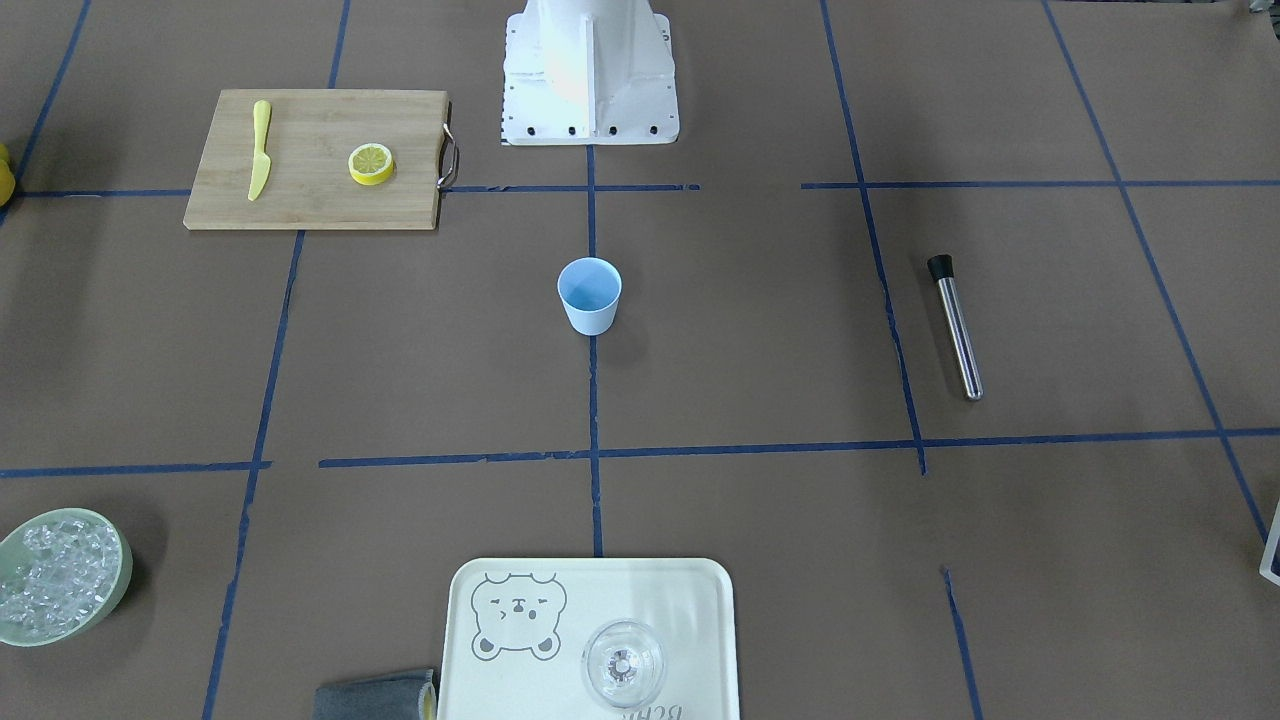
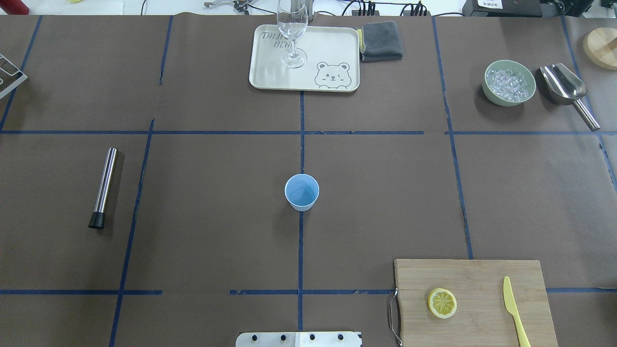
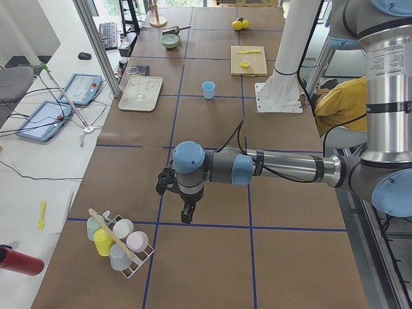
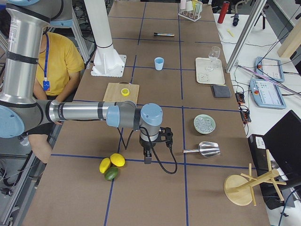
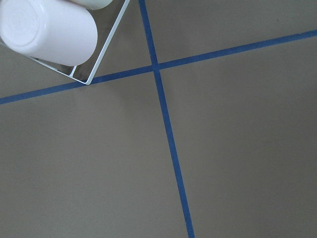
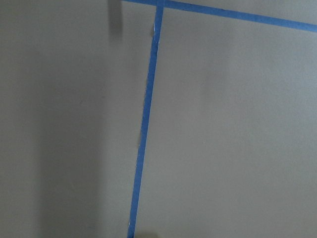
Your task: Squeeze lemon into cup
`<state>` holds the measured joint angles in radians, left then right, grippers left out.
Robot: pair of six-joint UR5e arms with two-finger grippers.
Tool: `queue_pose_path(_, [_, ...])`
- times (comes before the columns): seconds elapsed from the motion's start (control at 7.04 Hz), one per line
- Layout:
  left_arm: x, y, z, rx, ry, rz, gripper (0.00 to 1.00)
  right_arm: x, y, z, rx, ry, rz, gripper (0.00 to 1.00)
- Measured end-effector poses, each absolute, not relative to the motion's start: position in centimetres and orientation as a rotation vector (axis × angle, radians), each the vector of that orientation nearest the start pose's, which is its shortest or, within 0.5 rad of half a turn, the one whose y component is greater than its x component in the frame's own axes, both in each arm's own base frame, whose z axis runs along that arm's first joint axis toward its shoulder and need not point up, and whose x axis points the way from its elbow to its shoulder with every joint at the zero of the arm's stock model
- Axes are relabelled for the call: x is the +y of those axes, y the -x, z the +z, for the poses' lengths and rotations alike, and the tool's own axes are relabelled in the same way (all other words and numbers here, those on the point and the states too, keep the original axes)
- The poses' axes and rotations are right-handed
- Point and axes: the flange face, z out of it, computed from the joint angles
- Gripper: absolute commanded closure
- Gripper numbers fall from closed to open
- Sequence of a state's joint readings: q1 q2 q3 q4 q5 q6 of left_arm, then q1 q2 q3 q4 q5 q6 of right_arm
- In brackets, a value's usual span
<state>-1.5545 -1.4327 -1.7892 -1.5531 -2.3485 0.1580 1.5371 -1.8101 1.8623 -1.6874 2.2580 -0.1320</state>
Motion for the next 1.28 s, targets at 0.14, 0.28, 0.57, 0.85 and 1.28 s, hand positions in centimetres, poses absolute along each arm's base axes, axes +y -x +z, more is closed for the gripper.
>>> queue_pose_path(0.14, [-43.7, 5.6, 61.7, 0.773, -0.114, 0.191, 0.0, -38.8, -5.7, 63.8, -0.69, 0.028, -0.137, 0.0])
queue_pose_path(0.28, [-43.7, 5.6, 61.8, 0.772, -0.115, 0.193, 0.0, -38.8, -5.7, 63.8, -0.691, 0.028, -0.136, 0.0])
queue_pose_path(0.57, [-43.5, 5.7, 61.9, 0.774, -0.112, 0.192, 0.0, -38.8, -5.7, 63.7, -0.69, 0.025, -0.136, 0.0])
queue_pose_path(0.85, [-43.4, 5.6, 62.1, 0.777, -0.109, 0.191, 0.0, -38.8, -5.7, 63.4, -0.69, 0.02, -0.137, 0.0])
queue_pose_path(1.28, [-43.3, 5.6, 62.0, 0.777, -0.11, 0.192, 0.0, -40.9, -5.4, 60.7, -0.686, -0.038, -0.163, 0.0])
